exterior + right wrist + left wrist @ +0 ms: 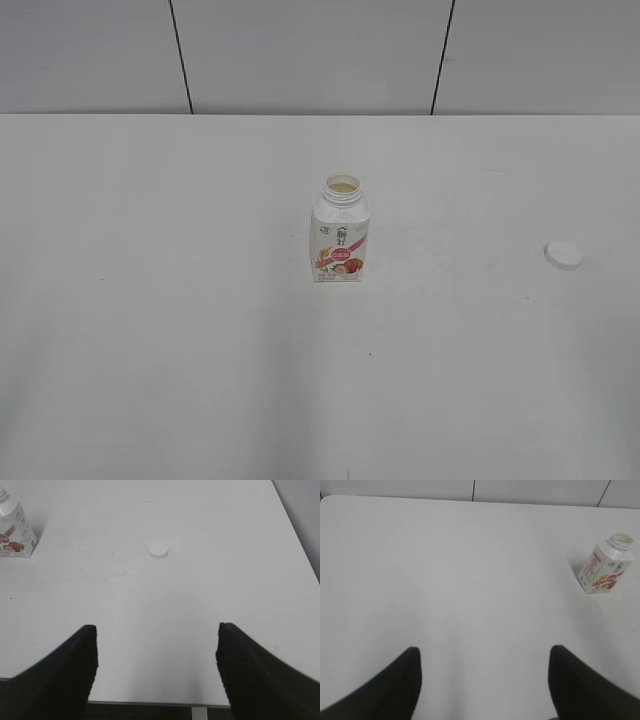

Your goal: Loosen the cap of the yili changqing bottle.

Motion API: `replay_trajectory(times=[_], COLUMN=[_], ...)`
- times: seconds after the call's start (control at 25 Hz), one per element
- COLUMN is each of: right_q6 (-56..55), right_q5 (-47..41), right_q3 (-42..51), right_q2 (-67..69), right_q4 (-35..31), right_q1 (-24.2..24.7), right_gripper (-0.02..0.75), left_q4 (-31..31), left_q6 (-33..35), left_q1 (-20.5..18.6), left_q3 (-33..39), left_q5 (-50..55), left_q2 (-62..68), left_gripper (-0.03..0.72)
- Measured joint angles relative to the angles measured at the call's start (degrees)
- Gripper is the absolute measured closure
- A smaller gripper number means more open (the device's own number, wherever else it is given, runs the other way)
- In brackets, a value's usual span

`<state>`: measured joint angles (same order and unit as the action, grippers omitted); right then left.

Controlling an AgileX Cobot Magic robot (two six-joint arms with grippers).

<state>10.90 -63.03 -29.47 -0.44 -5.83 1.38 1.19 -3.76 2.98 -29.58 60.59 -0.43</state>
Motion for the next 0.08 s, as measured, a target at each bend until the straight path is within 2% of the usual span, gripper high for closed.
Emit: replay_trajectory(times=[0.08], right_q6=[0.00], right_q5=[0.00], right_q3=[0.00], right_q2=[0.00], right_q4=[0.00], right_q1=[0.00], right_gripper=[0.152], left_q4=[0.00], left_q6=[0.00], left_q1=[0.00], left_q3=[0.00], left_q5=[0.00], left_q2=[0.00], left_gripper=[0.200])
